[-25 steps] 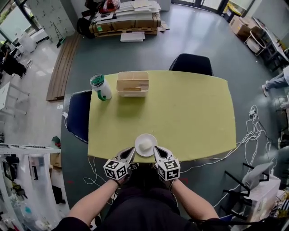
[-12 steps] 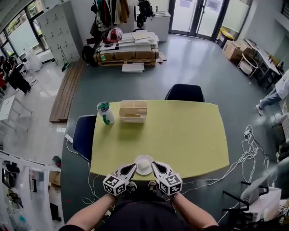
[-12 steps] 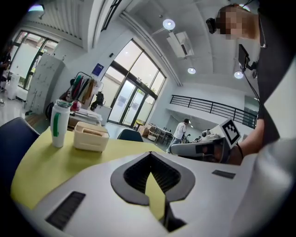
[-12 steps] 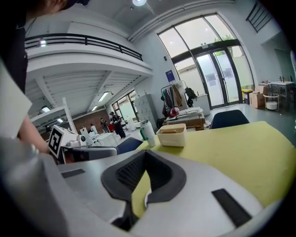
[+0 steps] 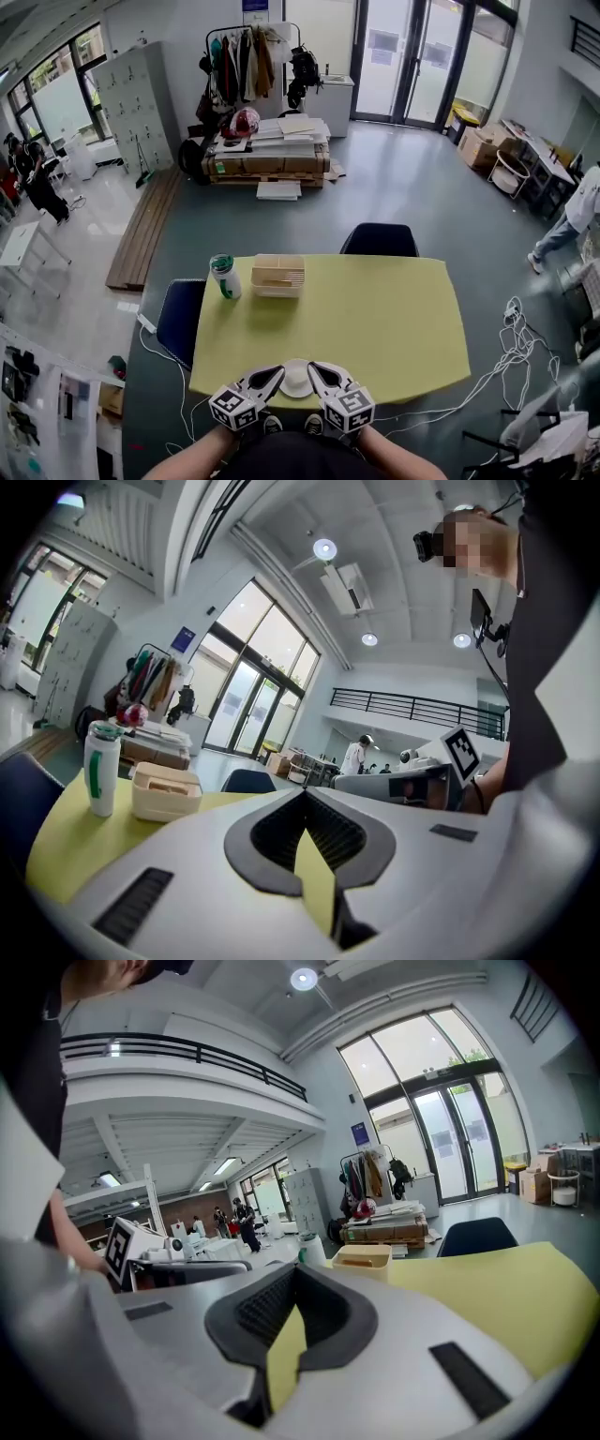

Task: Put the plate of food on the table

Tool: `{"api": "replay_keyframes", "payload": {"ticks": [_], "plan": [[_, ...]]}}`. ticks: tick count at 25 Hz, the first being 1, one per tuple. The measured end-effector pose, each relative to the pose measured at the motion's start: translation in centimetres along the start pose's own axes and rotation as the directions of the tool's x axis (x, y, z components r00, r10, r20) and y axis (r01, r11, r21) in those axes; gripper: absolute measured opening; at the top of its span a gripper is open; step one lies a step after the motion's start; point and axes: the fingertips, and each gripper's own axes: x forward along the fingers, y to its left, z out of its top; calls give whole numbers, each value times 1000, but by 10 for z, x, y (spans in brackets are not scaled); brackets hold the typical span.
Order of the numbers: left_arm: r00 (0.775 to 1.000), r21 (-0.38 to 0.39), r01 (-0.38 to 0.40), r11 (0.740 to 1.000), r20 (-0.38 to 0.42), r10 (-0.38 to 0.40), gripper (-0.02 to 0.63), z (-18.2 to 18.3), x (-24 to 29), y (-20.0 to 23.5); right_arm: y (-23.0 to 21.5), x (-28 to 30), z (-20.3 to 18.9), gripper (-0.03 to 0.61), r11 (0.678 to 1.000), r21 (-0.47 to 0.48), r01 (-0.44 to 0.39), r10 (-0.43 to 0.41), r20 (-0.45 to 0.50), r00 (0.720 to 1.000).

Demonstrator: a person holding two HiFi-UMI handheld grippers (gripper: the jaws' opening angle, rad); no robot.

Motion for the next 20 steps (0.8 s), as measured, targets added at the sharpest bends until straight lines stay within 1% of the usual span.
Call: {"api": "replay_keyframes", "payload": {"ticks": [5,10,14,20], "plan": [[1000,47,-11,999,28,10,9,23,0,-5,2,-1,22,12,1000,-20,2,-1,41,999],[999,45,-16,999,43,14,9,33,6,-4,-3,-1,37,12,999,-31,18,-16,69,998],[999,50,-9,999,36,7,9,34,9,-4,-6,0,43,12,999,-44,32,-28,84,996],[1000,37,3,999,29,-5,9,26,10,-6,-6,-4,35,12,998,-39,56,-53,81,995]]}}
